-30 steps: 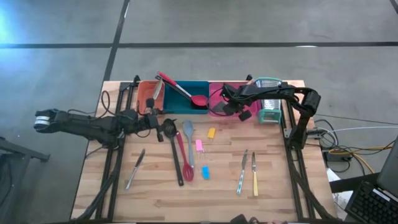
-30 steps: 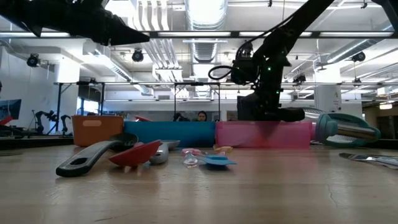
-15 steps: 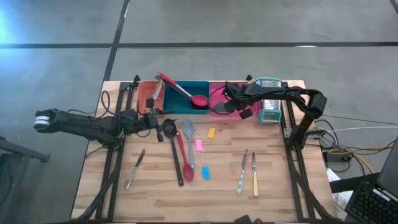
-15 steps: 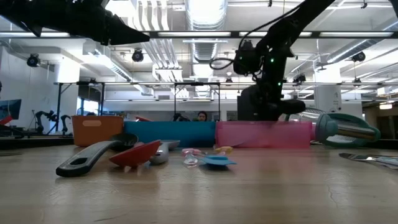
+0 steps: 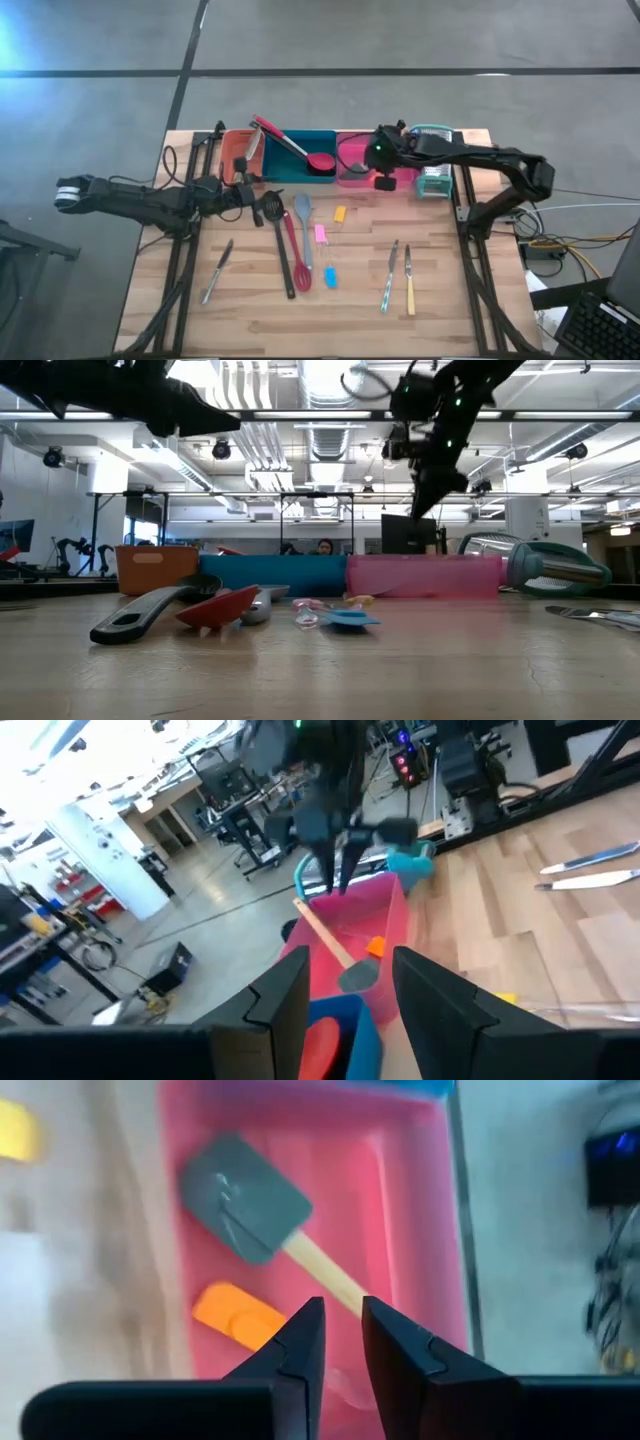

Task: Pick & Place Kitchen Items
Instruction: Put the yellow knife into the orange bin

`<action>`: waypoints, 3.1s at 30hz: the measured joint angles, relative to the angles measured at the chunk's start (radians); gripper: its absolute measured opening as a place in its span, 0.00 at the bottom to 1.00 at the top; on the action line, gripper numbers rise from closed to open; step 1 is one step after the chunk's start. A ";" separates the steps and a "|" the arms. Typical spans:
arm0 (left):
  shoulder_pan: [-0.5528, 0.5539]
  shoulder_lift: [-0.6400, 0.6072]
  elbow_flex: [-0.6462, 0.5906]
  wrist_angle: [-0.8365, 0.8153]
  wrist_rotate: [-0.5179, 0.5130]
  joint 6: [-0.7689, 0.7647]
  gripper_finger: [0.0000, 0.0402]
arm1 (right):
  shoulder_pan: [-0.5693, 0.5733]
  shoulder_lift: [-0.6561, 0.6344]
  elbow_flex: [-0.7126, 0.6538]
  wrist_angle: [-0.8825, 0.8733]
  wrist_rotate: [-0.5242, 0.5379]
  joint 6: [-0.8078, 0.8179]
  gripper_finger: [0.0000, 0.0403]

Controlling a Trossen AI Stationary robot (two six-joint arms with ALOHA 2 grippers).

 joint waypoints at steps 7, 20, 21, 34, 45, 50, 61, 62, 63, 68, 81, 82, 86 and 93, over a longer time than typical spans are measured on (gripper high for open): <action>0.000 0.000 0.000 -0.010 -0.187 0.027 0.37 | 0.125 -0.120 0.000 0.001 -0.004 0.064 0.09; 0.000 -0.002 0.013 -0.146 -0.235 -0.012 0.37 | 0.322 -0.196 -0.001 0.001 -0.061 0.369 0.07; 0.000 -0.002 0.013 -0.169 -0.237 -0.033 0.37 | 0.335 -0.193 -0.001 0.001 -0.078 0.377 0.07; -0.075 0.058 0.354 -1.275 -0.243 -0.895 0.37 | 0.415 -0.147 -0.003 0.003 -0.070 0.329 0.07; -0.206 0.201 0.426 -1.699 -0.109 -1.402 0.31 | 0.413 -0.143 -0.003 0.010 0.047 0.110 0.07; -0.206 0.240 0.426 -1.685 -0.110 -1.333 0.30 | 0.413 -0.143 -0.003 0.025 0.054 0.160 0.07; -0.206 0.288 0.426 -1.676 -0.111 -1.330 0.31 | 0.413 -0.143 -0.003 0.033 0.053 0.331 0.07; -0.206 0.291 0.426 -1.676 -0.111 -1.330 0.31 | 0.412 -0.143 -0.003 0.032 0.053 0.312 0.07; -0.206 0.294 0.426 -1.676 -0.111 -1.330 0.31 | 0.412 -0.143 -0.003 0.030 0.053 0.290 0.07; -0.206 0.307 0.426 -1.675 -0.111 -1.330 0.31 | 0.417 -0.145 -0.003 -0.050 0.052 0.348 0.07; -0.206 0.308 0.426 -1.668 -0.111 -1.330 0.30 | 0.451 -0.145 -0.038 -0.383 -0.136 0.826 0.07; -0.206 0.308 0.426 -1.668 -0.111 -1.330 0.30 | 0.465 -0.145 -0.044 -0.398 -0.152 0.857 0.07; -0.206 0.308 0.426 -1.667 -0.111 -1.330 0.30 | 0.546 -0.145 -0.049 -0.435 -0.164 0.984 0.07; -0.206 0.308 0.426 -1.667 -0.112 -1.330 0.31 | 0.695 -0.143 -0.049 -0.407 -0.120 1.228 0.07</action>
